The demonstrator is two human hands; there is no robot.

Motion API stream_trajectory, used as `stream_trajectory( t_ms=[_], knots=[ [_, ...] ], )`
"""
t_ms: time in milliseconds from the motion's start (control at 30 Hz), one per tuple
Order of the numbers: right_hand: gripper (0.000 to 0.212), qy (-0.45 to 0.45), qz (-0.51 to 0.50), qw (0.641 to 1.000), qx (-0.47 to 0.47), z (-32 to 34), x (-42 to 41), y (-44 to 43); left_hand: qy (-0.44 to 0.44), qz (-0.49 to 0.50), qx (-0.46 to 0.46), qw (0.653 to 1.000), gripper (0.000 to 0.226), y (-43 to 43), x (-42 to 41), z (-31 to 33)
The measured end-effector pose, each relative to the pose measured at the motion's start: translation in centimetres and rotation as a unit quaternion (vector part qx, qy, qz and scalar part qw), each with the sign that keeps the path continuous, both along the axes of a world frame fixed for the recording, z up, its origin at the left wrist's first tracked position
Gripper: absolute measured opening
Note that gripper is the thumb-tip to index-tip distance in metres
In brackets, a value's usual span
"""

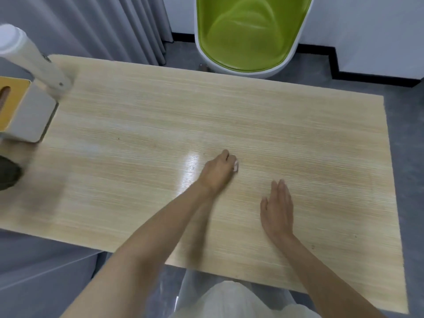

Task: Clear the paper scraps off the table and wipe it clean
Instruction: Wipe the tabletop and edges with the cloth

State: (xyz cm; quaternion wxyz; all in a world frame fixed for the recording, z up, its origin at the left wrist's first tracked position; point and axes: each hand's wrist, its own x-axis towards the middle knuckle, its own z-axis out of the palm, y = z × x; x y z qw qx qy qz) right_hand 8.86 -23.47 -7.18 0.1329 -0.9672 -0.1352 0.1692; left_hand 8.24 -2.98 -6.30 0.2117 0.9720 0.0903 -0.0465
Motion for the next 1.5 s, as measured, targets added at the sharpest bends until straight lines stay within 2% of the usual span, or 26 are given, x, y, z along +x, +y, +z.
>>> stream_trajectory(
  t_ms=[67,167,233,267,300,367,433,500,567,633,667,733,800,867,900,967,1033,1100,1167,1233,1300,1367,1400,1433,1500],
  knots=[
    [0.055,0.003,0.013,1.000,-0.012,-0.2,0.0,-0.2,0.032,-0.017,0.051,0.998,0.016,4.3,-0.1,0.7],
    [0.055,0.015,0.017,1.000,-0.014,-0.2,0.0,-0.2,0.042,0.146,0.110,0.982,0.022,7.5,0.3,1.1],
    [0.055,0.026,0.015,1.000,-0.010,-0.1,0.0,-0.2,0.033,0.246,0.076,0.966,0.022,4.4,0.6,1.6],
    [0.055,0.028,0.014,0.999,-0.010,0.0,0.0,-0.2,0.028,0.246,0.047,0.968,0.020,2.1,0.4,1.6],
    [0.055,0.027,0.014,0.999,-0.013,0.0,0.0,-0.1,0.023,0.202,0.029,0.979,0.017,-0.1,-0.1,1.5],
    [0.056,0.022,0.015,0.999,-0.024,0.1,0.0,0.0,0.018,0.044,0.015,0.999,0.008,-1.9,-2.0,1.2],
    [0.056,0.021,0.015,0.999,-0.028,0.1,-0.1,0.0,-0.010,-0.044,0.038,0.998,0.008,1.1,-2.5,1.4],
    [0.056,0.025,0.015,0.999,-0.023,0.1,0.0,0.1,0.018,0.021,0.076,0.997,0.015,4.9,-1.2,1.6],
    [0.056,0.028,0.015,0.999,-0.018,0.2,0.1,-0.1,0.027,0.161,0.104,0.981,0.018,6.9,0.2,0.8],
    [0.056,0.028,0.015,0.999,-0.017,0.3,0.1,-0.3,0.003,0.255,0.080,0.964,0.016,5.1,0.7,0.7],
    [0.056,0.027,0.015,0.999,-0.016,0.3,0.1,-0.4,-0.008,0.268,0.047,0.962,0.013,3.1,0.4,0.8],
    [0.056,0.025,0.011,1.000,-0.012,0.3,0.0,-0.2,-0.015,0.188,-0.012,0.982,0.013,-1.5,-1.7,0.6],
    [0.057,0.027,0.008,1.000,-0.012,0.1,-0.1,0.1,-0.006,0.027,-0.043,0.999,0.015,-4.3,-4.7,0.8],
    [0.059,0.030,0.009,0.999,-0.017,-0.1,-0.1,0.2,-0.034,-0.154,0.004,0.987,0.011,-3.1,-6.0,0.1],
    [0.059,0.031,0.013,0.999,-0.018,-0.1,-0.1,0.2,-0.052,-0.196,0.036,0.979,0.016,-1.3,-5.6,-0.4],
    [0.061,0.030,0.021,0.999,-0.018,-0.2,0.0,-0.2,-0.050,-0.142,0.071,0.986,0.012,2.6,-3.9,-0.3],
    [0.063,0.034,0.031,0.999,-0.019,-0.2,-0.1,-0.5,-0.029,-0.002,0.095,0.995,0.022,4.5,-2.5,0.0],
    [0.065,0.042,0.036,0.998,-0.016,-0.2,-0.2,-0.7,-0.031,0.145,0.065,0.987,0.014,2.1,-2.0,0.4],
    [0.067,0.047,0.039,0.998,-0.008,-0.2,-0.2,-0.8,-0.019,0.217,0.009,0.976,0.011,-2.9,-2.9,0.3],
    [0.067,0.043,0.043,0.998,0.012,-0.1,0.0,-1.1,-0.022,0.134,-0.049,0.990,0.005,-7.5,-5.1,-0.3],
    [0.063,0.040,0.048,0.997,0.037,0.1,0.1,-1.7,-0.043,-0.041,-0.067,0.996,0.007,-9.2,-7.5,-0.7],
    [0.059,0.021,0.055,0.997,0.041,0.3,-0.1,-2.7,-0.085,-0.210,-0.001,0.974,0.011,-6.9,-7.0,-1.3],
    [0.059,0.011,0.056,0.998,0.034,0.3,-0.1,-3.2,-0.092,-0.257,0.041,0.961,0.014,-5.0,-6.0,-0.9],
    [0.059,0.004,0.055,0.998,0.024,0.3,-0.2,-3.7,-0.095,-0.254,0.069,0.960,0.014,-3.1,-4.4,-1.0],
    [0.061,0.007,0.049,0.999,0.002,0.1,-0.3,-4.7,-0.059,-0.097,0.062,0.992,0.041,0.3,-0.7,-0.2]
  ],
)
